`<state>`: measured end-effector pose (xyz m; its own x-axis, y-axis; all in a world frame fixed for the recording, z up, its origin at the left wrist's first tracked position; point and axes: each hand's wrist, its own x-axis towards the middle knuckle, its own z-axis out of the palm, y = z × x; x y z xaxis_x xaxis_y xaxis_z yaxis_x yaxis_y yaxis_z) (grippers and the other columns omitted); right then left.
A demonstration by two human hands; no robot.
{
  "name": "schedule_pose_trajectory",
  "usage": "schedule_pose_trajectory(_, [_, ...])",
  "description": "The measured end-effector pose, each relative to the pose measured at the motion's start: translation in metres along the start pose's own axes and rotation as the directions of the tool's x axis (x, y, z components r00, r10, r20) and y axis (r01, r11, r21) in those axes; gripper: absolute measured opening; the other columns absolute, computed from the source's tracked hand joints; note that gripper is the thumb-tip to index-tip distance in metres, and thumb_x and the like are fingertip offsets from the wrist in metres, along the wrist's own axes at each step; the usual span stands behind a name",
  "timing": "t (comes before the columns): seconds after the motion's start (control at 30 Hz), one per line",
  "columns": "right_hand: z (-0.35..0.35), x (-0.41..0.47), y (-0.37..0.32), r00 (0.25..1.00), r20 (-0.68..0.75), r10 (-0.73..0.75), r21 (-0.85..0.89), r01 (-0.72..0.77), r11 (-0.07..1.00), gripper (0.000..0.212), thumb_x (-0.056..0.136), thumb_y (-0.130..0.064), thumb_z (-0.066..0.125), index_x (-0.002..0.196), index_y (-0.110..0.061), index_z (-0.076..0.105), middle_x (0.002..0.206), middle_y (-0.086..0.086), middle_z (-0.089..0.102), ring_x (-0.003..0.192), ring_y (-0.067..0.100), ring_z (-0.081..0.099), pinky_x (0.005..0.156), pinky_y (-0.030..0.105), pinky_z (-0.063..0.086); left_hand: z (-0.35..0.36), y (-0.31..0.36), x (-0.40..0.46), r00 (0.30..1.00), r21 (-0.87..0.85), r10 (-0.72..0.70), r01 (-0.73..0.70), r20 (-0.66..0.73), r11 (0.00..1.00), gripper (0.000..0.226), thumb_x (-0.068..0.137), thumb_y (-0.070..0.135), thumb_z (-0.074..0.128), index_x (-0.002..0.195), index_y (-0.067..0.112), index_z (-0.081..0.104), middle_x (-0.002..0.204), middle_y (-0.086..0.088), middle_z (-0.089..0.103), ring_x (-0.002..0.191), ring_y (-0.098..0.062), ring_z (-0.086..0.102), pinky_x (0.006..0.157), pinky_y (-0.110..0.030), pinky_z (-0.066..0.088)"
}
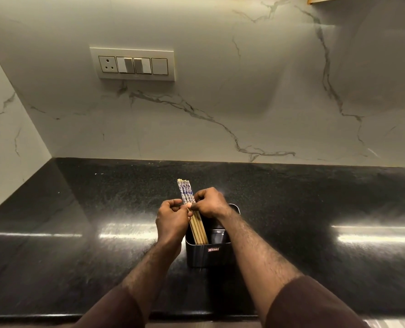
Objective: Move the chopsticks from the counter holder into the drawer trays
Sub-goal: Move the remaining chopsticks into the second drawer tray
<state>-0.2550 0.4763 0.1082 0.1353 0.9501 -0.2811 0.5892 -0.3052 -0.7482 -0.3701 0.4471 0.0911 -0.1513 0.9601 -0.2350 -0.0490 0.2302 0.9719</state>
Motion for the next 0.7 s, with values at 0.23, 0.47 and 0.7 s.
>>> schedule_pose_trajectory(0.23, [0.002,-0.001,0.002,0.999,-0.050,0.008,0.031,-0.006,1.000,0.018,0.089,-0.024,0.070,0.105,-0.016,0.073,0.105,0.002,0.073,0.098,0.014,0.068,0.088,0.034,0.057,0.001,0.001,0.000,1.000,0.008,0.014,-0.014,0.005,1.000,0.018,0.089,0.004,0.060,0.106,0.011,0.058,0.094,-0.009,0.070,0.083,-0.019,0.070,0.076,-0.035,0.059])
schedule_pose_trajectory(0.47, [-0.019,-0.013,0.006,0.985,-0.175,-0.007,0.174,0.038,0.984,0.029,0.089,-0.022,0.070,0.117,-0.013,0.070,0.112,0.002,0.072,0.101,0.012,0.066,0.086,0.027,0.053,0.005,0.003,-0.002,0.998,0.018,0.031,-0.032,0.057,0.999,0.015,0.089,0.006,0.061,0.103,0.011,0.065,0.095,-0.010,0.072,0.085,-0.020,0.071,0.081,-0.039,0.059])
schedule_pose_trajectory(0.7, [-0.063,-0.035,-0.003,0.982,-0.153,-0.113,0.502,0.176,0.847,0.020,0.087,-0.011,0.071,0.106,-0.004,0.071,0.094,0.011,0.076,0.088,0.022,0.075,0.088,0.046,0.059,0.020,0.023,-0.021,0.898,-0.030,0.097,-0.093,0.429,0.995,0.019,0.090,0.010,0.062,0.108,0.014,0.067,0.101,-0.002,0.074,0.097,-0.012,0.069,0.081,-0.023,0.054])
